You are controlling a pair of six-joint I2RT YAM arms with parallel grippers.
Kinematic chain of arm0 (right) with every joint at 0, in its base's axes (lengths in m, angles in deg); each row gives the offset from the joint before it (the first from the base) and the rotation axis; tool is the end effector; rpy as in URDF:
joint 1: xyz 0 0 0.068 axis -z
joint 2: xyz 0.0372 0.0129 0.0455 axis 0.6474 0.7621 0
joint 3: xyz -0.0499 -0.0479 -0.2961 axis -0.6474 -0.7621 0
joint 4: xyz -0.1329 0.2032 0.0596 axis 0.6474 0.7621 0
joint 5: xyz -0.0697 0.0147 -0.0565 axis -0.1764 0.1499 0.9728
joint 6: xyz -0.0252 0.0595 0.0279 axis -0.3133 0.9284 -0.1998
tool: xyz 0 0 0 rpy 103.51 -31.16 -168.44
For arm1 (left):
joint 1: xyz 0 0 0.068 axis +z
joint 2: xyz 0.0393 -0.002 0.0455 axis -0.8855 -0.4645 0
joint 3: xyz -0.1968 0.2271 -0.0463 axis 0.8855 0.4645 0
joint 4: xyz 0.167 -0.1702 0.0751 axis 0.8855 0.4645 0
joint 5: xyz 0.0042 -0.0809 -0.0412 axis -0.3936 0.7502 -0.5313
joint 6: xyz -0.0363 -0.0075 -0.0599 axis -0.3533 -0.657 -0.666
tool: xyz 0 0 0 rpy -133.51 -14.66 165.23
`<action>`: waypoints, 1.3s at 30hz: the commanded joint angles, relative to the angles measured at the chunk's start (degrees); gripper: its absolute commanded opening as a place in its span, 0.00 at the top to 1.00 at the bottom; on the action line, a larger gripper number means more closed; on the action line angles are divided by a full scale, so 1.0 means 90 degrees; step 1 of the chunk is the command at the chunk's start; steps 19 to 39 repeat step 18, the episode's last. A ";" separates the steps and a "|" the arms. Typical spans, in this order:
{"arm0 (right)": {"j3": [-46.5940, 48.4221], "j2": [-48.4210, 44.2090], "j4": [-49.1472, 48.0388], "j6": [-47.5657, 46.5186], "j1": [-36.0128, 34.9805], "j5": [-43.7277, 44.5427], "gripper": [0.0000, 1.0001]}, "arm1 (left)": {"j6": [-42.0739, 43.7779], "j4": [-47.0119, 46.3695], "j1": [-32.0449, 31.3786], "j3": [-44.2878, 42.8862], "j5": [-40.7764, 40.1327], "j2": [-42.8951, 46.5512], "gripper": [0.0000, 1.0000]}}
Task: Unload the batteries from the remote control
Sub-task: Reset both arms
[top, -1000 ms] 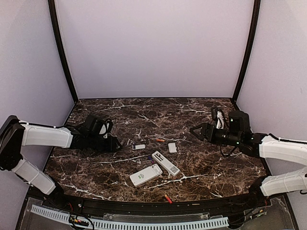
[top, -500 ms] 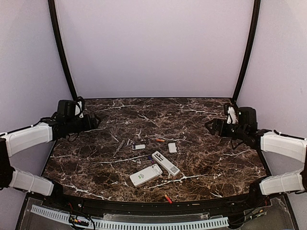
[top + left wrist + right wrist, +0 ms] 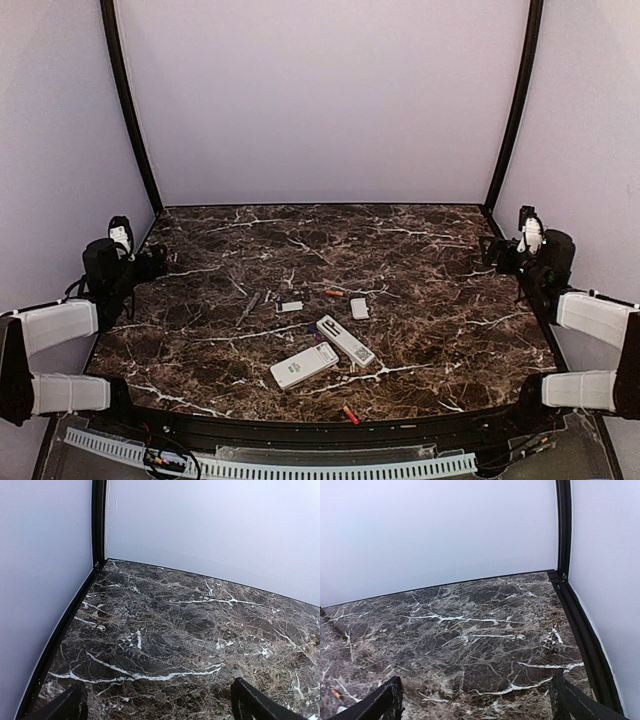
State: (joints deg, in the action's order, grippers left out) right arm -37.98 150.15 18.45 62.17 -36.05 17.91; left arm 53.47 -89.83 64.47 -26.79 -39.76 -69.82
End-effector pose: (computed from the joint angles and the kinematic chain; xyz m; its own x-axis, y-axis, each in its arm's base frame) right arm 0.2279 -0.0047 0.2521 -0.2491 0.2038 -0.9468 -0.0898 0.9685 0.2321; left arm 0.2227 0.0100 0.2458 -0.1754 -0.2108 -0.9617 -0.1027 0.9754 -0.1950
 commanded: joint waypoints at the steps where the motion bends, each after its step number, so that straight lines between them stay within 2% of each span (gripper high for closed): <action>1: -0.1108 0.0047 -0.2521 -0.0652 0.0060 0.0526 0.01 | 0.0519 -0.1256 0.0034 0.0303 -0.0120 -0.0234 0.01; 16: -0.1237 -0.0016 -0.2625 -0.0791 0.0061 0.0761 0.02 | 0.0454 -0.1863 0.0027 0.0333 0.0457 -0.0838 0.01; 39: -0.1227 -0.0004 -0.2616 -0.0791 0.0060 0.0758 0.01 | 0.0414 -0.1880 0.0026 0.0328 0.0400 -0.0862 0.01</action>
